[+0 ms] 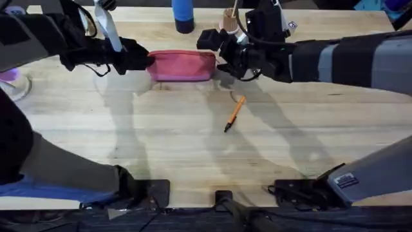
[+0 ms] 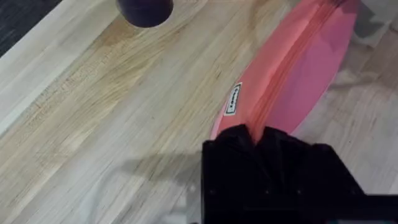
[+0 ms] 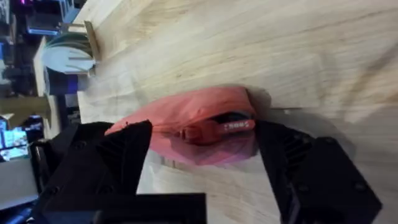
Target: Unzip the bag, pick up the pens from the table one at a time and place them inside, then zip the bag closed.
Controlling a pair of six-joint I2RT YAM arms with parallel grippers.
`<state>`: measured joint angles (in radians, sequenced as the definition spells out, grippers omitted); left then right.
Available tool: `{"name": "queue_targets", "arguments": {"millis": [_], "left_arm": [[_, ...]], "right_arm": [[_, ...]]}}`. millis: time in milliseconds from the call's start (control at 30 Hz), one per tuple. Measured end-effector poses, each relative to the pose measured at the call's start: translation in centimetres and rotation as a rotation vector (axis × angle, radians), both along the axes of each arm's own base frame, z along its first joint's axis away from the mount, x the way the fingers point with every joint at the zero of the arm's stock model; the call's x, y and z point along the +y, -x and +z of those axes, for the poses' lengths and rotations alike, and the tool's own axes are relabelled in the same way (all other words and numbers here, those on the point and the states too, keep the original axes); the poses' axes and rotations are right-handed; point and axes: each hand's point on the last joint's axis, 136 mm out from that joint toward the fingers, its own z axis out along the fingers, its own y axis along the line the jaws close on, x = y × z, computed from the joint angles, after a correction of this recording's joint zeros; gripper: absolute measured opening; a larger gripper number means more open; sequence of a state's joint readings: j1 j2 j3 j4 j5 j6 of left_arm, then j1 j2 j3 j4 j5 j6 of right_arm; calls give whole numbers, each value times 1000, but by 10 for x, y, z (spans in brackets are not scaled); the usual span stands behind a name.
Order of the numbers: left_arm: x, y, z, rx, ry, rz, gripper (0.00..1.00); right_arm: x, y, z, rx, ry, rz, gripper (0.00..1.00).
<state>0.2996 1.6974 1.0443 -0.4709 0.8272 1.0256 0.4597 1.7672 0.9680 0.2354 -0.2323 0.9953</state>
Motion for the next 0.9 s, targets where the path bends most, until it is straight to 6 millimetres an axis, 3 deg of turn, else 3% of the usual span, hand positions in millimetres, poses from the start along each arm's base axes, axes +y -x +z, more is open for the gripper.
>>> {"name": "queue_targets", "arguments": {"millis": [300,700,900], "left_arm": [[0,0,0,0,0,0,42],[0,0,0,0,0,0,42],[0,0,0,0,1,0,41]], "right_arm": [[2,-3,3,-13,-13,-4,809],[1,-3,3,-10,-15,-12,476],[1,-4,4,-12,-18,-17,183]]}}
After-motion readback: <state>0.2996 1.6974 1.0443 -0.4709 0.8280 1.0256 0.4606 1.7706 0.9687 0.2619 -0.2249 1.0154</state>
